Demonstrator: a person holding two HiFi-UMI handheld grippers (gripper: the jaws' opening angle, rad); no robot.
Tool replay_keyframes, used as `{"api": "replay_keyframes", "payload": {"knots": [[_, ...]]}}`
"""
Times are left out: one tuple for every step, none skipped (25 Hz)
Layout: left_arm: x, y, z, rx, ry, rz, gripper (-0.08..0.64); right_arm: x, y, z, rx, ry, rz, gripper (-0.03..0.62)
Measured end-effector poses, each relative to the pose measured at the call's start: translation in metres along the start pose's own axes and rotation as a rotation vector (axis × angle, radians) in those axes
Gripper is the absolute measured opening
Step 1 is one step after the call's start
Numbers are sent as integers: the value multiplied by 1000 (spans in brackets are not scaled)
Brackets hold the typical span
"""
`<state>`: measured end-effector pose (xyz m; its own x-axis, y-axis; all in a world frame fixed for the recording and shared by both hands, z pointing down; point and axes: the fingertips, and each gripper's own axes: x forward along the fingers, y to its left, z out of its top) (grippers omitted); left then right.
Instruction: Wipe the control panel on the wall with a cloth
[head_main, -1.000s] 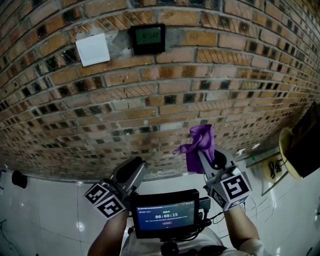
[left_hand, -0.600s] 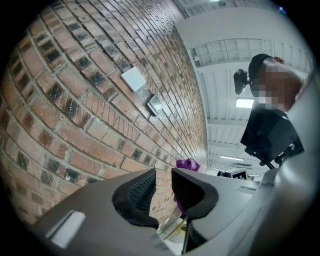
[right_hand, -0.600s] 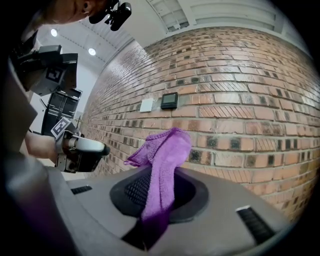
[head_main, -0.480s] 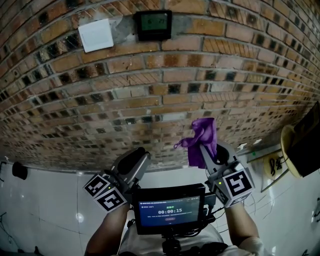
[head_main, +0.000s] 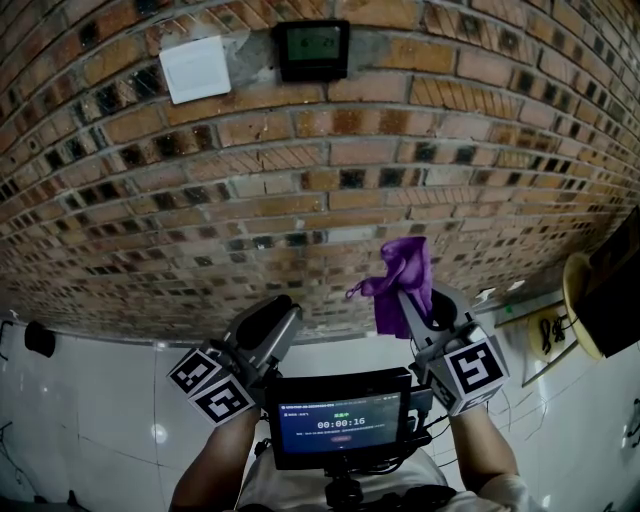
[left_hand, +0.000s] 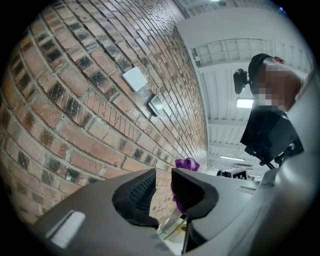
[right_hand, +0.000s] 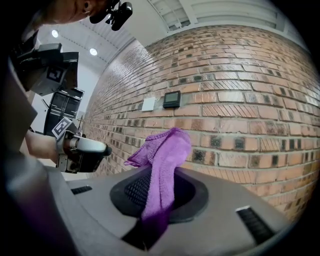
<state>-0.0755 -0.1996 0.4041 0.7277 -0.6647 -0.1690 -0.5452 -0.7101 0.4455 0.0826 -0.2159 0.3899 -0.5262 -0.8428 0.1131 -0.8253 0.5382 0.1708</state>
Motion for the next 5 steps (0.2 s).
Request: {"api": "replay_keyframes", "payload": {"knots": [[0, 0, 0, 0, 1, 0, 94, 0, 0, 0, -1, 1, 2, 78], [1, 0, -1, 0, 2, 0, 94, 1, 0, -1, -2, 2, 4, 78], [1, 0, -2, -2, 4, 0, 94, 1, 1, -1, -2, 4, 6, 78], [0, 0, -3, -3, 6, 1, 94, 0, 2, -2, -2, 5, 9, 78], [0, -1, -4, -5, 9, 2, 93, 0, 2, -3, -2, 8, 11, 78]]}}
